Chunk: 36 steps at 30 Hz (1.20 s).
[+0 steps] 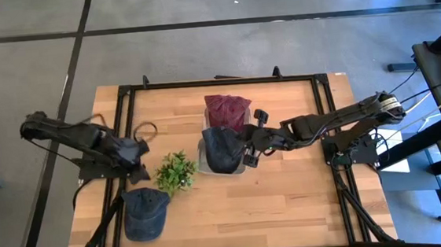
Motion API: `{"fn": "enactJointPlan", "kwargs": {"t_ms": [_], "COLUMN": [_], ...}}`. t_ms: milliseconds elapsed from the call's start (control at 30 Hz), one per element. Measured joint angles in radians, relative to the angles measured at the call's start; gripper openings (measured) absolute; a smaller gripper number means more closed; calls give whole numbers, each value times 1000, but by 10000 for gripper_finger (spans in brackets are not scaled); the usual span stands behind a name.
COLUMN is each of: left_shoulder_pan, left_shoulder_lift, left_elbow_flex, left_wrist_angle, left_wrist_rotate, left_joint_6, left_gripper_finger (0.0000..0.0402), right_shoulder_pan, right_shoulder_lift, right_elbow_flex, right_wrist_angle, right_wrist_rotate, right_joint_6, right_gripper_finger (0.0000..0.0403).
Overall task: Pick & Place hat
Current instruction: Put the blue cap into the gray bin
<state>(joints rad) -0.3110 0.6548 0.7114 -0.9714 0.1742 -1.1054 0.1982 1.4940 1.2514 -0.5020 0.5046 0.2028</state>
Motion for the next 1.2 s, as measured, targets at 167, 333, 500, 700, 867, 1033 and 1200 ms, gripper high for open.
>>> {"fn": "enactJointPlan", "kwargs": {"t_ms": [167, 333, 500, 700, 867, 1033, 1200], "left_shoulder_pan": [-88, -147, -167, -173, -195, -245, -260], "left_shoulder_lift": [126, 214, 278, 334, 396, 466, 518], "left_elbow_flex": [-66, -136, -179, -216, -252, -270, -266], "left_wrist_angle": [3, 29, 61, 197, 218, 224, 253], "left_wrist_rotate": [53, 45, 4, 7, 47, 29, -35], "left_joint_6": [-81, -116, -127, -97, -101, -124, -197], "left_gripper_finger": [121, 121, 121, 121, 121, 121, 121], "right_shoulder_pan": [0, 0, 0, 0, 0, 0, 0], "right_shoulder_lift": [-1, -1, -1, -1, -1, -1, -1], "right_elbow_flex": [0, 0, 0, 0, 0, 0, 0], "right_wrist_angle": [17, 24, 26, 28, 29, 36, 42], "right_wrist_rotate": [-1, -1, -1, 0, -1, -1, -1], "right_joint_6": [-49, -77, -78, -64, -36, -23, -22], "right_gripper_finger": [23, 25, 25, 25, 25, 25, 25]}}
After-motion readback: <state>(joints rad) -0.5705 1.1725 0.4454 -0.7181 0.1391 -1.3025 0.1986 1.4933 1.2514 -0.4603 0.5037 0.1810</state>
